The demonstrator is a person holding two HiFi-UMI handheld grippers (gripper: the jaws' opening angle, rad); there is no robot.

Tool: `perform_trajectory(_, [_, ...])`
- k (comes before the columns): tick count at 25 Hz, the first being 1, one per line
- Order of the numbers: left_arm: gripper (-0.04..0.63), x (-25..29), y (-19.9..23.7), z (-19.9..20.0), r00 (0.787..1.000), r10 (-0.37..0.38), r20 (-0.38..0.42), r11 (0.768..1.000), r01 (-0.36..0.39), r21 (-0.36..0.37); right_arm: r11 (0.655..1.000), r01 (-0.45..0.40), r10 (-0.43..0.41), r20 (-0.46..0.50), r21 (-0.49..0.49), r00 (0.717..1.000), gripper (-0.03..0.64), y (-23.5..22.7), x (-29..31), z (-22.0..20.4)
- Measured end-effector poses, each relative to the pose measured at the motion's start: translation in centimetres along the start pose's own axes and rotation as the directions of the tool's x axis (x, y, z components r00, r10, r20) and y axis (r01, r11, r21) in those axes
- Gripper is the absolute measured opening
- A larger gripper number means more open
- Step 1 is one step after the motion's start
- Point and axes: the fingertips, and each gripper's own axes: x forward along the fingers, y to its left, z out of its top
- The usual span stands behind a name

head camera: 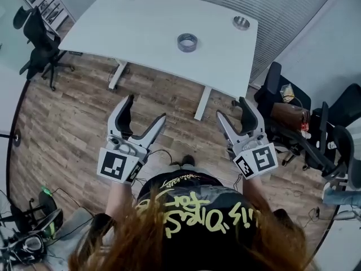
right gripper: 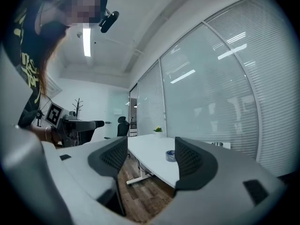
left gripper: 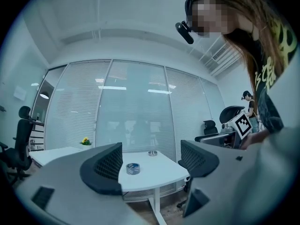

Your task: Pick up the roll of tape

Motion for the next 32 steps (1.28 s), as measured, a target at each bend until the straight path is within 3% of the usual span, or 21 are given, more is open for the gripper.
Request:
perform_trajectory(13, [0.385, 2.7, -0.3, -0.4, 0.999, -0.031, -0.042, 0.999, 0.031, 0.012, 1.0, -0.018, 0.018, -0.004, -0.011, 1.0, 0.298, -1.8, 0.8, 0.1])
perform_trajectory(17, [0.385, 3.9, -0.4, -0.3, 1.0, -0.011, -0.005, 1.0, 0.011, 0.01, 0.999, -0.037, 0.037, -0.005, -0.015, 0.999, 0.297, -2.7, 1.2, -0.1])
perform_trajectory(27, [0.385, 4.4, 1.4, -2.8, 0.998, 0.053, -0.044, 0.999, -0.053, -0.011, 0.992, -0.122, 0.123, -0.043, 0.035, 0.991, 0.296, -2.7, 4.5, -2.9])
perform_trajectory(32, [0.385, 6.7, 3.1, -3.3, 0.999, 0.042, -0.03, 0.999, -0.042, 0.001, 0.991, -0.134, 0.134, -0.023, 0.01, 0.991, 0.297, -3.3, 7.2, -2.5])
